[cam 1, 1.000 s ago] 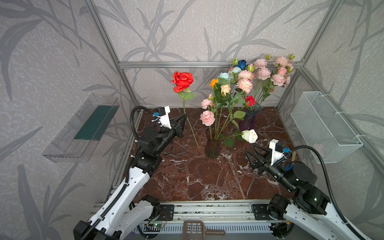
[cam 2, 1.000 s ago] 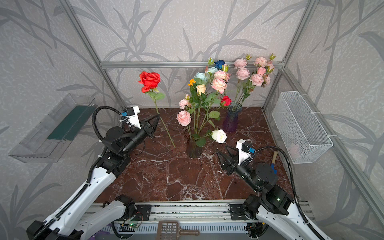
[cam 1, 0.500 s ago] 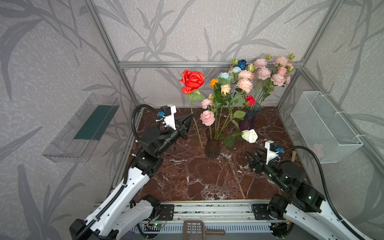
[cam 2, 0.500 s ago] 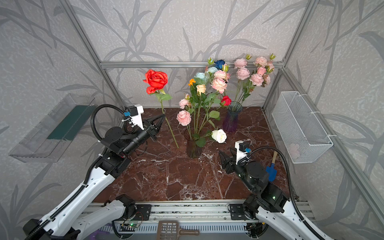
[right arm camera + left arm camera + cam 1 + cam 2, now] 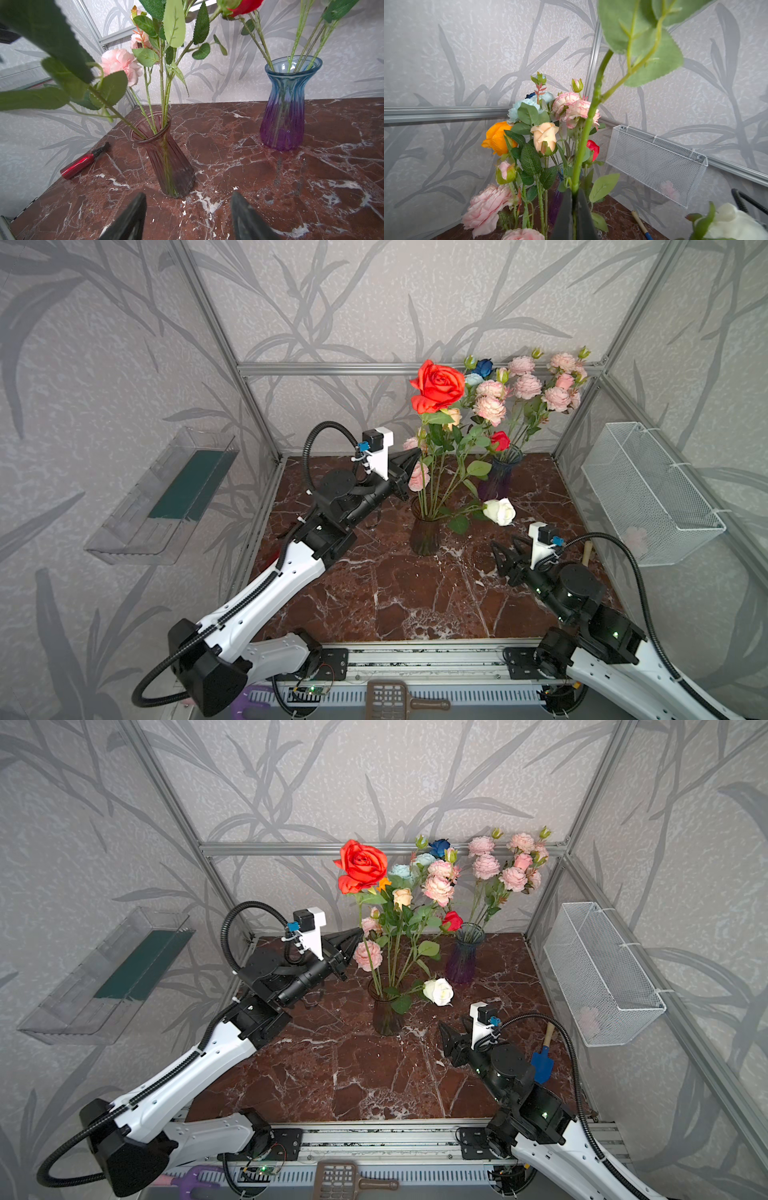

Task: Arrange the flowers into the vase
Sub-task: 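Lower the red rose stem into the brown glass vase with the left gripper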

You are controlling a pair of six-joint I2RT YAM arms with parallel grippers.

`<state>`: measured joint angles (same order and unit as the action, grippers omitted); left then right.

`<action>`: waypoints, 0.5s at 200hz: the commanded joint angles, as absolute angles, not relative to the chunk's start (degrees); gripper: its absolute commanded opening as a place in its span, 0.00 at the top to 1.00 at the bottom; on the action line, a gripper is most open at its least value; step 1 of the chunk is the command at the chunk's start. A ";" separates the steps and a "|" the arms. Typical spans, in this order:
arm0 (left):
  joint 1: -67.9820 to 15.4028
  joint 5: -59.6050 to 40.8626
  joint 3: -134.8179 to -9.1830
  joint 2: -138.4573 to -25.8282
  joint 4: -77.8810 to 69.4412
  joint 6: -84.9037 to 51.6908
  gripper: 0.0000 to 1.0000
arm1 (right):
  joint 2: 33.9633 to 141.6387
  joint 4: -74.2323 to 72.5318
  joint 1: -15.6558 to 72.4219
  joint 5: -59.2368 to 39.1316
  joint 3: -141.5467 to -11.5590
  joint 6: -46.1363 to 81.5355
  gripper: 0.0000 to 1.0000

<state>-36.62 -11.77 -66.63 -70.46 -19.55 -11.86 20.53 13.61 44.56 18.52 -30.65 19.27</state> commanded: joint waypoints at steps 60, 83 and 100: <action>-38.32 -4.56 -65.53 -80.48 -31.96 -5.20 1.00 | 14.64 16.32 44.39 20.94 -29.99 18.50 0.34; -38.58 -5.15 -64.56 -80.64 -29.07 -5.88 1.00 | 14.33 16.52 44.39 21.04 -29.96 18.72 0.34; -38.85 -5.34 -63.76 -80.10 -25.41 -6.22 0.97 | 14.74 16.27 44.40 21.06 -30.04 18.81 0.34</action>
<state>-38.26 -5.61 -64.99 -80.90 -27.40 -7.03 15.03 15.84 44.56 20.12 -30.24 18.85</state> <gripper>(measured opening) 0.048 0.660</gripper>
